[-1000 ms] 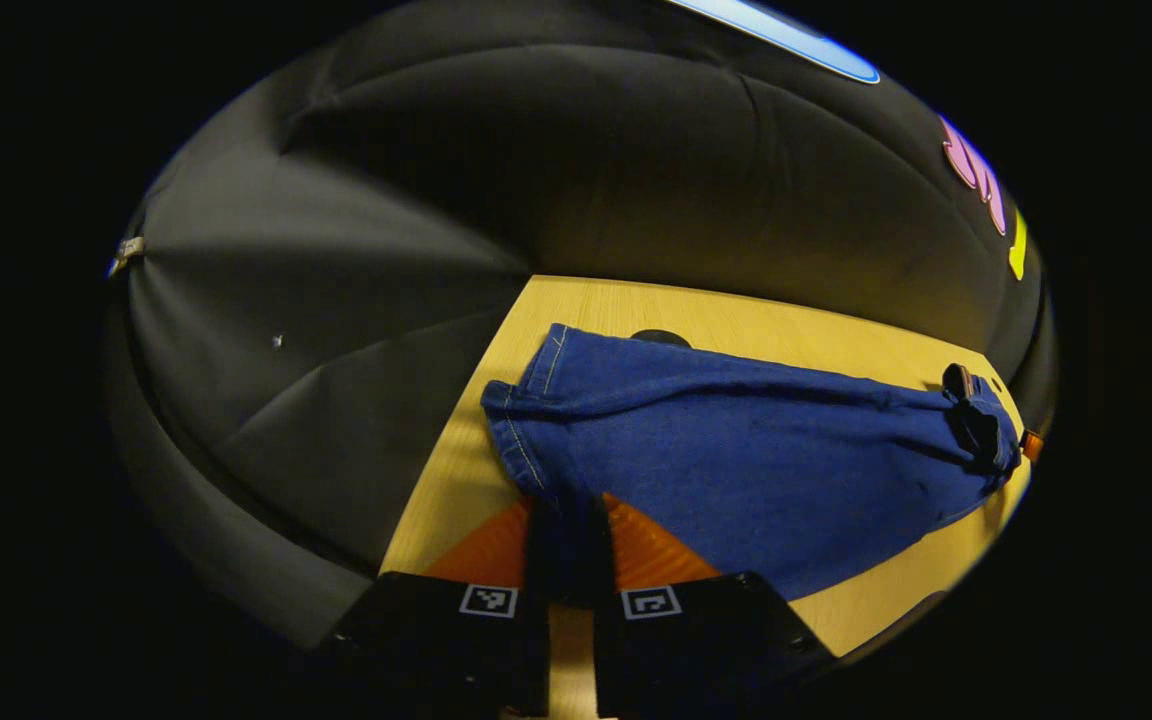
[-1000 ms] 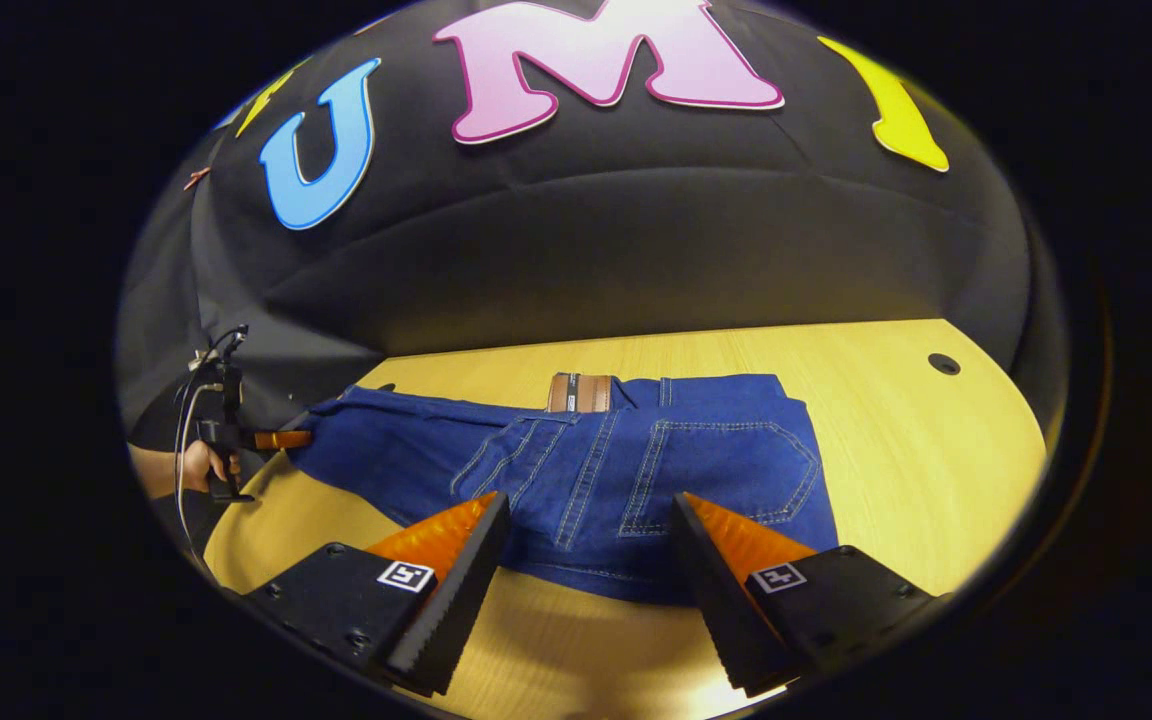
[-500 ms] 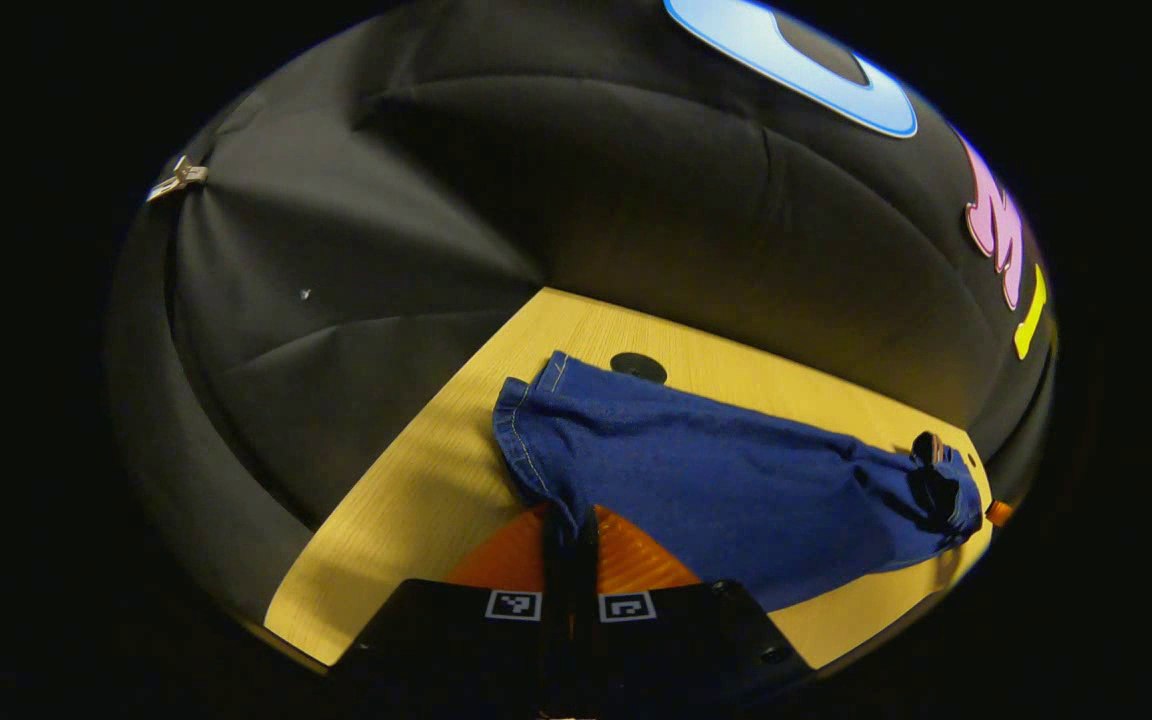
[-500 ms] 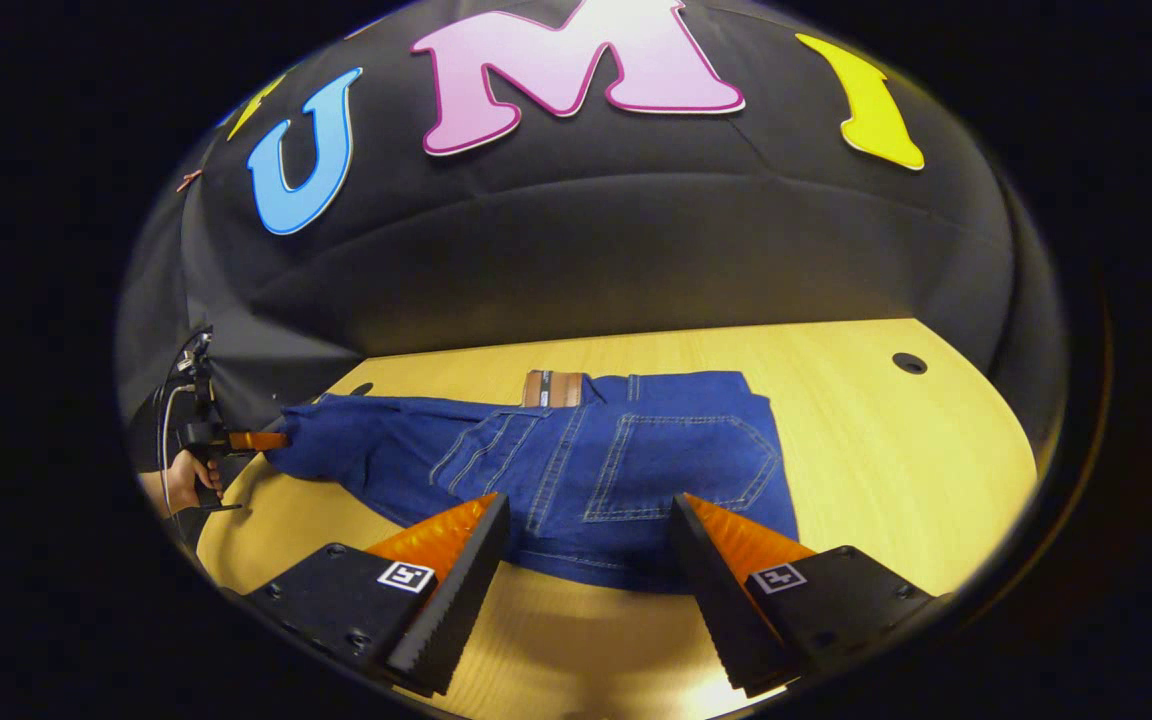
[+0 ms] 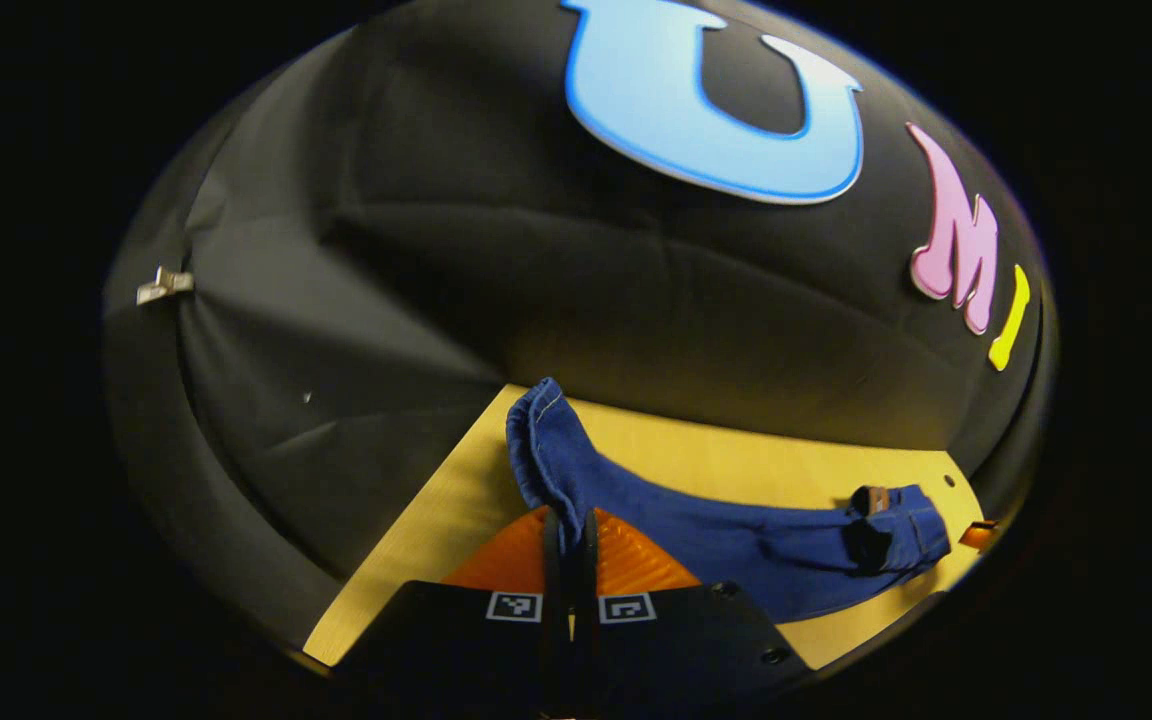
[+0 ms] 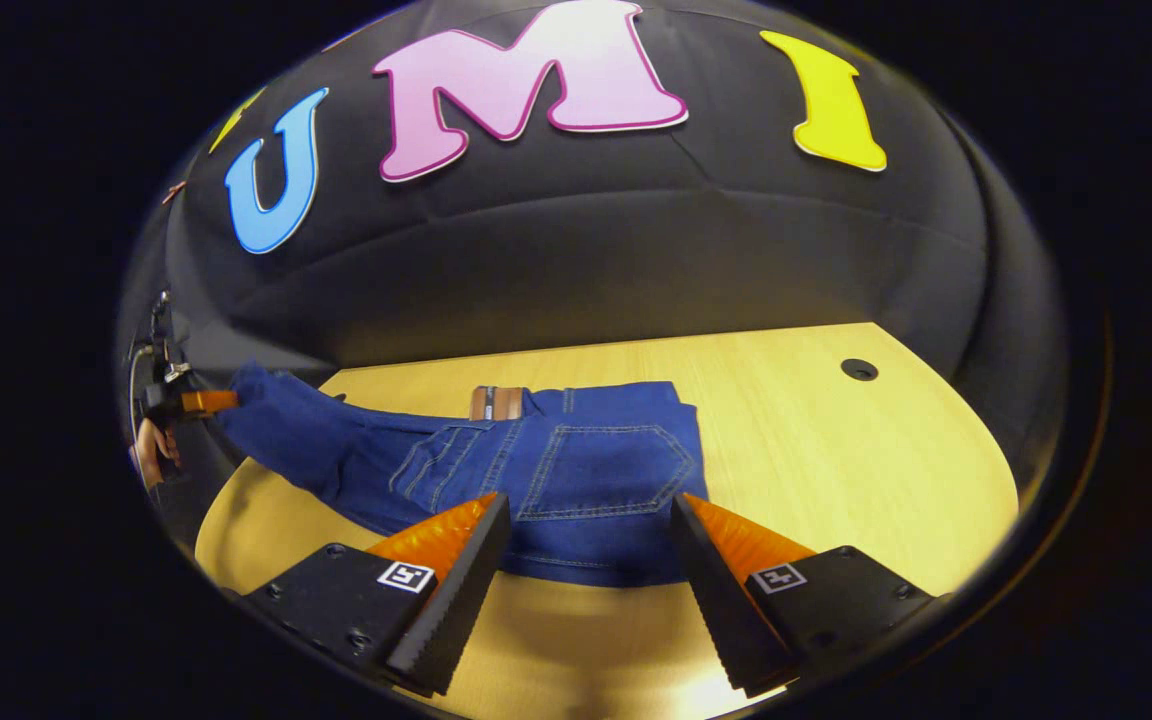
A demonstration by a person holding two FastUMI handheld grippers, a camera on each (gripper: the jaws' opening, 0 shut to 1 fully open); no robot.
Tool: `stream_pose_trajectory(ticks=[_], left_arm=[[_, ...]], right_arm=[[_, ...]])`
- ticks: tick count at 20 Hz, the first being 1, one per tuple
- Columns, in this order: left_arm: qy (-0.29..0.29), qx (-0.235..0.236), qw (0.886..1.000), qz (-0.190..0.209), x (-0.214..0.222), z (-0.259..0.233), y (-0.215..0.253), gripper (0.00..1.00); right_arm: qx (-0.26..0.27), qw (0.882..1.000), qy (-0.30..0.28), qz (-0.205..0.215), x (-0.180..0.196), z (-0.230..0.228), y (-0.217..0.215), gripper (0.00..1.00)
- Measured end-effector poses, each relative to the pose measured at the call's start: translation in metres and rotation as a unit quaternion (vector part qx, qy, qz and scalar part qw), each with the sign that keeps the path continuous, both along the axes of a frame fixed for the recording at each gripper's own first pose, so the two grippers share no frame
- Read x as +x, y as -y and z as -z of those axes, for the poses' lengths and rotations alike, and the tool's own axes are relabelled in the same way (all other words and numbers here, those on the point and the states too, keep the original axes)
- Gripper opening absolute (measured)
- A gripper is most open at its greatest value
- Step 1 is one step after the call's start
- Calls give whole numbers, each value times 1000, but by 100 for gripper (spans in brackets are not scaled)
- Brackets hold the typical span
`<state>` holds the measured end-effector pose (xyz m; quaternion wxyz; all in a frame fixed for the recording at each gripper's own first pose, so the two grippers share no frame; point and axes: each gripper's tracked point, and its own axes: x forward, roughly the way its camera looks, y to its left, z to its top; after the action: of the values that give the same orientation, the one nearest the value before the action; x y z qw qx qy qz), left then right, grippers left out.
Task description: Grasp the waist and the cuffs of the jeans and fold them to make the two legs overlap; first hold the waist and fold one-third of the jeans toward the cuffs, then hold the cuffs and fold the remaining one-third in the same direction to finish folding.
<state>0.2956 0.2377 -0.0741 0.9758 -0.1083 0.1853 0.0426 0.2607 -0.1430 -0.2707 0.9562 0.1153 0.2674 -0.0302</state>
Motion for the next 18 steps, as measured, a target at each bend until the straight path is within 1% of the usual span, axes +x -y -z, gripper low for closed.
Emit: stream_pose_trajectory(ticks=[1, 2, 3, 4, 6, 8, 10, 11, 14, 16, 18], left_arm=[[7, 3, 1000, 5, 1, -22, 14, 6], [10, 17, 1000, 13, 1, -42, 28, 6], [18, 32, 999, 27, 3, -58, 50, 2], [28, 44, 998, 42, 4, -79, 71, 6], [41, 51, 995, 71, 8, -116, 119, 6], [45, 66, 992, 99, 10, -140, 170, 6], [45, 105, 986, 125, 12, -152, 220, 6], [44, 111, 982, 147, 12, -155, 252, 6], [44, 108, 971, 209, 16, -155, 346, 6], [43, 100, 963, 245, 17, -143, 399, 6], [27, 88, 955, 283, 15, -120, 450, 6]], right_arm=[[-3, 1000, 1, 6, -2, -6, 10, 99], [-4, 1000, 3, 14, -5, -14, 21, 99], [-2, 1000, 3, 23, -8, -23, 34, 99], [-1, 999, 8, 33, -11, -36, 47, 98], [-5, 998, 22, 54, -21, -63, 78, 98], [-16, 997, 25, 74, -35, -78, 109, 98], [-17, 996, 21, 90, -53, -85, 131, 98], [-17, 995, 19, 98, -61, -87, 140, 98], [-9, 992, 1, 124, -92, -85, 155, 98], [5, 993, 0, 121, -108, -84, 147, 98], [-7, 993, -1, 118, -121, -76, 144, 98]])
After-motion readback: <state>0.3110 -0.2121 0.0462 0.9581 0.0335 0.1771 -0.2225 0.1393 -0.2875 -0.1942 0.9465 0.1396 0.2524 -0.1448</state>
